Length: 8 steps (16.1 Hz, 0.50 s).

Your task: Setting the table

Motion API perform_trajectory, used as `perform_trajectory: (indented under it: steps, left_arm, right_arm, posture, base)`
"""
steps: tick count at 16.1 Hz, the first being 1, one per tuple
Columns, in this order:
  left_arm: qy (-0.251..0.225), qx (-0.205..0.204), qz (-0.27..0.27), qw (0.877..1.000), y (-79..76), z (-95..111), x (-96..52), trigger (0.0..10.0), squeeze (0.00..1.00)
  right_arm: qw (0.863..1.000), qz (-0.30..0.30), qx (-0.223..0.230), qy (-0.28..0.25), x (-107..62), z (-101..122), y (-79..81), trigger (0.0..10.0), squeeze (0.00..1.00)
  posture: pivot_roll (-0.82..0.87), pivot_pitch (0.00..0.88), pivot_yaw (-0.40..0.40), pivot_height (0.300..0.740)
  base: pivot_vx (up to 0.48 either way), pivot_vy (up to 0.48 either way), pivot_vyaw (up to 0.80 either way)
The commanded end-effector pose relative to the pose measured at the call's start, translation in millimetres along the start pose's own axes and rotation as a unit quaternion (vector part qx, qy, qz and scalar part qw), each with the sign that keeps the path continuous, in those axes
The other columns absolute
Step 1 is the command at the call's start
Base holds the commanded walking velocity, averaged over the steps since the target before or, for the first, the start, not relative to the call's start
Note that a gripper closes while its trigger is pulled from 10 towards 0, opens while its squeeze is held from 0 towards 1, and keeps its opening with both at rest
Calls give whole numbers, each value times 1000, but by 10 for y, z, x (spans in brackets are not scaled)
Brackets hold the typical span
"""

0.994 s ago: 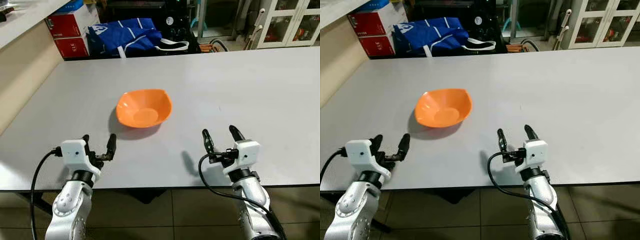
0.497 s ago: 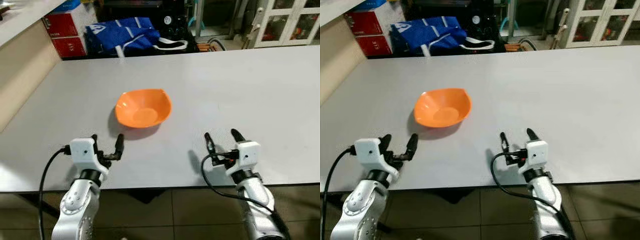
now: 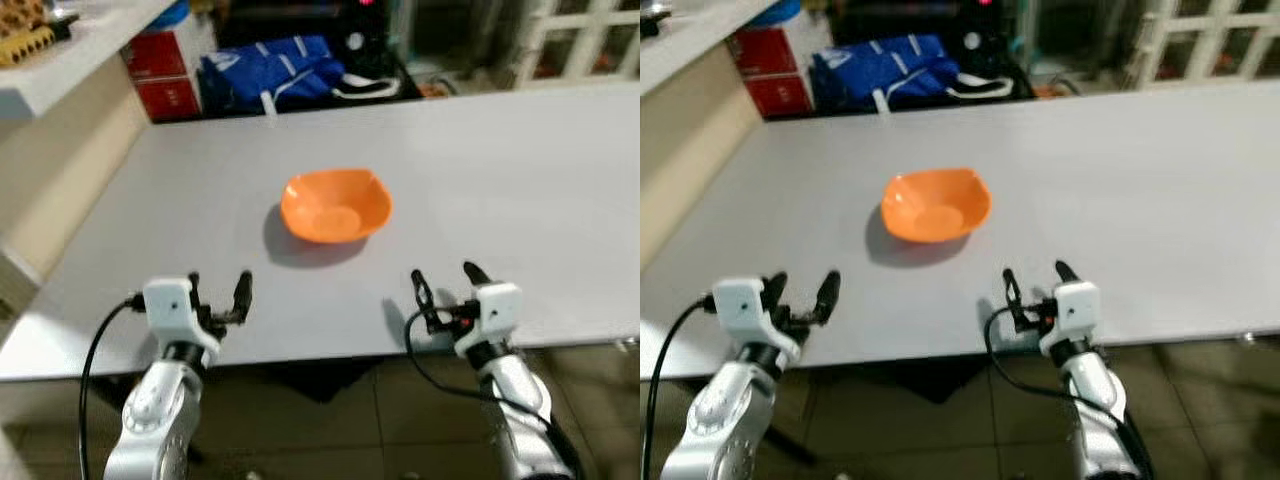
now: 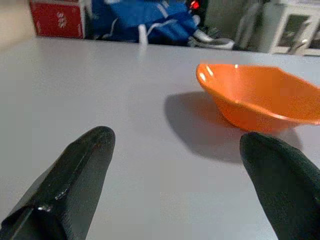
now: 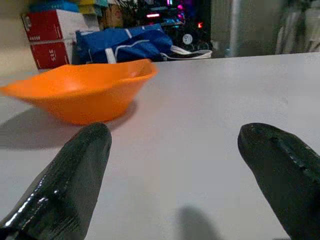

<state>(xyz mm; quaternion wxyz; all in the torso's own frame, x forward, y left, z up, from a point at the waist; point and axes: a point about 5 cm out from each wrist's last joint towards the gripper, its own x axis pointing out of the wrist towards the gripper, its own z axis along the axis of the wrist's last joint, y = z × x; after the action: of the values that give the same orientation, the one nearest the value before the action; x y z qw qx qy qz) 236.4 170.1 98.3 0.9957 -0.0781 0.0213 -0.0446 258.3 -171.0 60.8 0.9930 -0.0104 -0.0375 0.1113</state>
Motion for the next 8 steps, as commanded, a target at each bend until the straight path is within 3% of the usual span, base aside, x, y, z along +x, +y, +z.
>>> perform_trajectory:
  steps: [1, 8]
  left_arm:
    - [4, 11, 10, 1000, 91, 8, -36, 10000, 0]
    - [15, 12, 31, 999, 205, 4, -21, 10000, 0]
  right_arm:
    - [1000, 16, 0, -12, 52, 41, 94, 10000, 0]
    - [1000, 14, 12, -10, 76, 27, 118, 10000, 0]
  posture:
    - [-177, 9, 99, 740]
    - [-151, 10, 93, 740]
  base:
    - [0, 461, 0]
    - [0, 469, 0]
